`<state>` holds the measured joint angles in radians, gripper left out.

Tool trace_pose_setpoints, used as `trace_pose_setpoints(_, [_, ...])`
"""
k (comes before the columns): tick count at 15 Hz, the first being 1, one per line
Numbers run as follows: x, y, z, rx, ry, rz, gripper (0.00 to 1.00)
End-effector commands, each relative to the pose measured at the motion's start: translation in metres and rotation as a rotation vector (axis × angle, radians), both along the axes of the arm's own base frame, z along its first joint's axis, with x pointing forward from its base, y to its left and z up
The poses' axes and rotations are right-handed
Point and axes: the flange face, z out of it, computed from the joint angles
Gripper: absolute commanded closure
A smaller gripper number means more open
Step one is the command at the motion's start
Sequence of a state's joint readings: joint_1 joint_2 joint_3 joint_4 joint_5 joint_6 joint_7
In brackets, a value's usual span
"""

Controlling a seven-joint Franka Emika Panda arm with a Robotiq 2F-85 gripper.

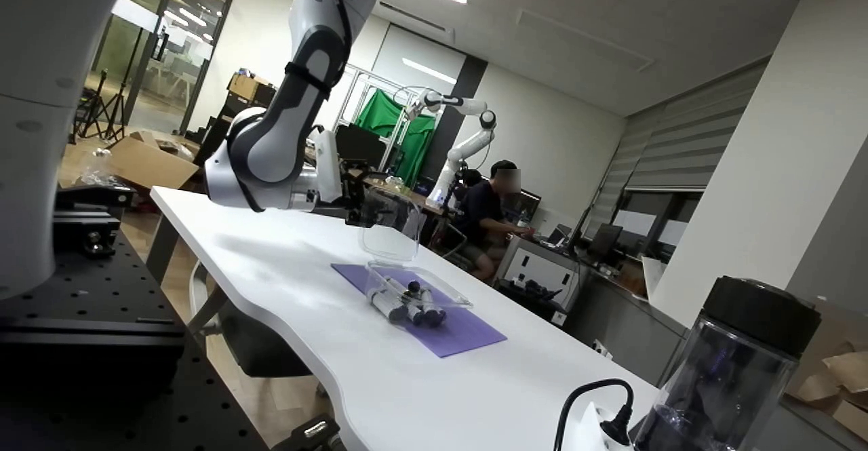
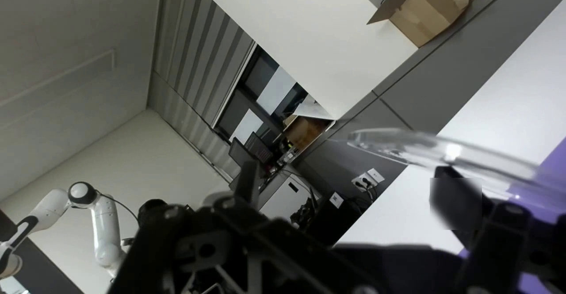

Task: Close the lid to the box on the table

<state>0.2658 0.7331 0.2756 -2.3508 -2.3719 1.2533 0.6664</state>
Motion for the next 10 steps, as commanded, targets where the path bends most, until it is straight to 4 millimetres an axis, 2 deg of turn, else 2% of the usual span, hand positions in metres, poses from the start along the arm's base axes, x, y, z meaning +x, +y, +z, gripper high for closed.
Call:
trace_pose_setpoints(1, [-0.007,-0.027,0.025,-0.030,-0.012,-0.064,0.00])
trace_pose_setpoints(10, [-0.015,-0.096,0.051,-0.087,0.088,-0.274,0.00])
